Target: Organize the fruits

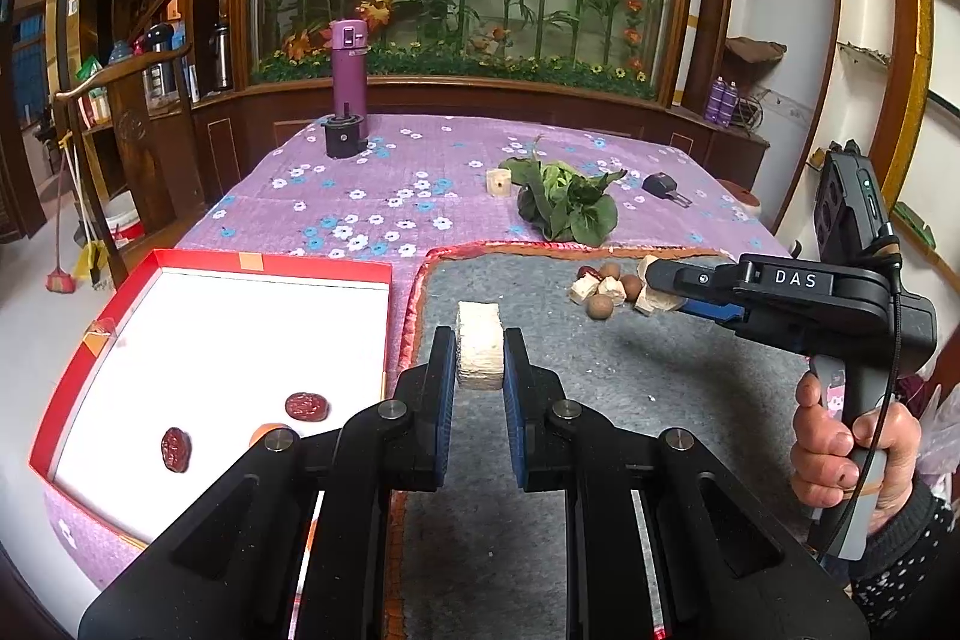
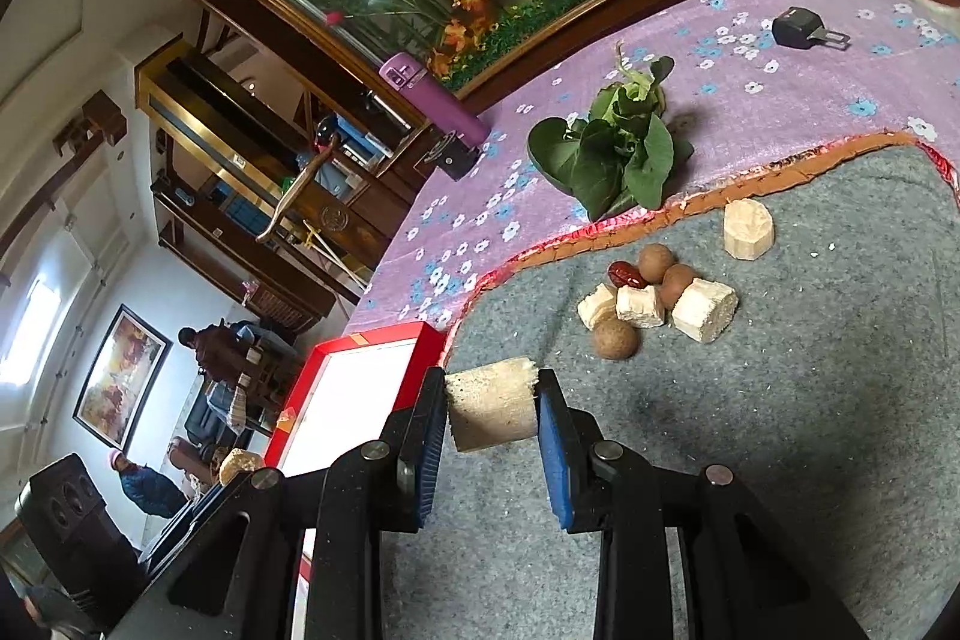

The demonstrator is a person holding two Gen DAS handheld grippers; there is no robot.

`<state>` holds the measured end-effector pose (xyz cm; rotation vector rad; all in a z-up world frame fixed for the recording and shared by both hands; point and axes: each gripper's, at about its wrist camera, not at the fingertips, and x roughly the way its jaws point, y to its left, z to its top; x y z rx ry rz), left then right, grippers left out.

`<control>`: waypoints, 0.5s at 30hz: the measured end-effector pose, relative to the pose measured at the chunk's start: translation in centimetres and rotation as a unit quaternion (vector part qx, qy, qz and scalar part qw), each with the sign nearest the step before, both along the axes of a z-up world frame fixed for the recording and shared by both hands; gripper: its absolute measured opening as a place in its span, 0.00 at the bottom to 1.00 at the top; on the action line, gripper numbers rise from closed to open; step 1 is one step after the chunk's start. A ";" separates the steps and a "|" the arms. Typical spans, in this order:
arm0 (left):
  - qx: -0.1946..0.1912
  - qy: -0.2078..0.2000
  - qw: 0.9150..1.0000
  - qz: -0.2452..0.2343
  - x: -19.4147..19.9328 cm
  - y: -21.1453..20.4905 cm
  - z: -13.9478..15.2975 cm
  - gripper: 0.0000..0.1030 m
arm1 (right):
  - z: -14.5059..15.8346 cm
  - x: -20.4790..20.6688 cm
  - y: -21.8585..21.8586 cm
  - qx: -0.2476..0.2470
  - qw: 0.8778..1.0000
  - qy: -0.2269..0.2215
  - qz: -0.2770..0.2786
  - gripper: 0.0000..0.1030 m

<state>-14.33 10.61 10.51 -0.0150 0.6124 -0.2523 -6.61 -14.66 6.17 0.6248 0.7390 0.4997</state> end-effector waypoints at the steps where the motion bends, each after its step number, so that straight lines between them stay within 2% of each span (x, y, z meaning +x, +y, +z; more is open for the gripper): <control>1: -0.001 0.000 1.000 -0.001 0.0 0.0 0.0 0.14 | 0.0 0.0 0.0 0.000 1.000 0.000 0.000 0.28; 15: -0.001 0.006 1.000 -0.005 0.6 -0.2 -0.3 0.14 | -0.2 -0.1 -1.0 0.011 1.000 0.003 -0.009 0.28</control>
